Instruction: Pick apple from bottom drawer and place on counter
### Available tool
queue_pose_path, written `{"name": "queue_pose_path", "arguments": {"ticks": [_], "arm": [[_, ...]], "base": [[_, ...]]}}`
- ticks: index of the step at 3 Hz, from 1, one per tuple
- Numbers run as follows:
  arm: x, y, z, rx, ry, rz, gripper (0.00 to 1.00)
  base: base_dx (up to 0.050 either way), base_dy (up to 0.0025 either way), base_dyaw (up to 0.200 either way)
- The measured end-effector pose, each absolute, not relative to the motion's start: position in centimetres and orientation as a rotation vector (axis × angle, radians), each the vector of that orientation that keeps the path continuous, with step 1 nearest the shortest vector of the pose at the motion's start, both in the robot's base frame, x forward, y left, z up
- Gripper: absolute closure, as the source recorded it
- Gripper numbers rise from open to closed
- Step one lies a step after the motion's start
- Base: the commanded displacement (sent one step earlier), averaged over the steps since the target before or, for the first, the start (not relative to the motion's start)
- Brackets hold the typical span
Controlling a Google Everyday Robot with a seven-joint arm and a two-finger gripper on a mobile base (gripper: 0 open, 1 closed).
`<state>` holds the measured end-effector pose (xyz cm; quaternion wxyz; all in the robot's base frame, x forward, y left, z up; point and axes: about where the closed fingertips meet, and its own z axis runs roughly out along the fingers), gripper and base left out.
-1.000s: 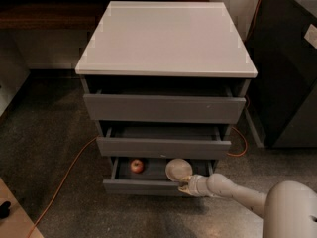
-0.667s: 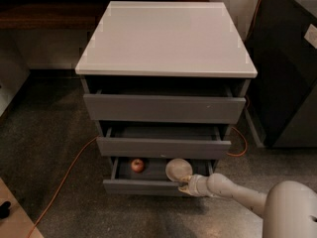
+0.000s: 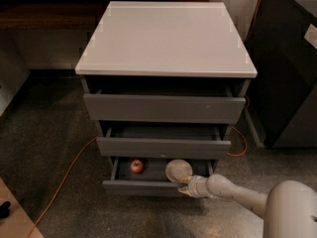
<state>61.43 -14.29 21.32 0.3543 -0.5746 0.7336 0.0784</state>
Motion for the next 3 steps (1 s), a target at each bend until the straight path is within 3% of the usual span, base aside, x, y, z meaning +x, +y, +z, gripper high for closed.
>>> {"name": "queue_pose_path", "arguments": {"ticks": [1, 2, 3], "arm": [[61.4, -14.25, 21.27, -1.486, 1.896, 0.204, 0.29], [61.32, -14.09, 21.18, -1.487, 1.896, 0.208, 0.06], [61.46, -13.74, 21.76, -1.489, 1.9, 0.225, 0.0]], "base": [[0.0, 0.0, 0.0], [0.0, 0.0, 0.0], [0.0, 0.0, 0.0]]}}
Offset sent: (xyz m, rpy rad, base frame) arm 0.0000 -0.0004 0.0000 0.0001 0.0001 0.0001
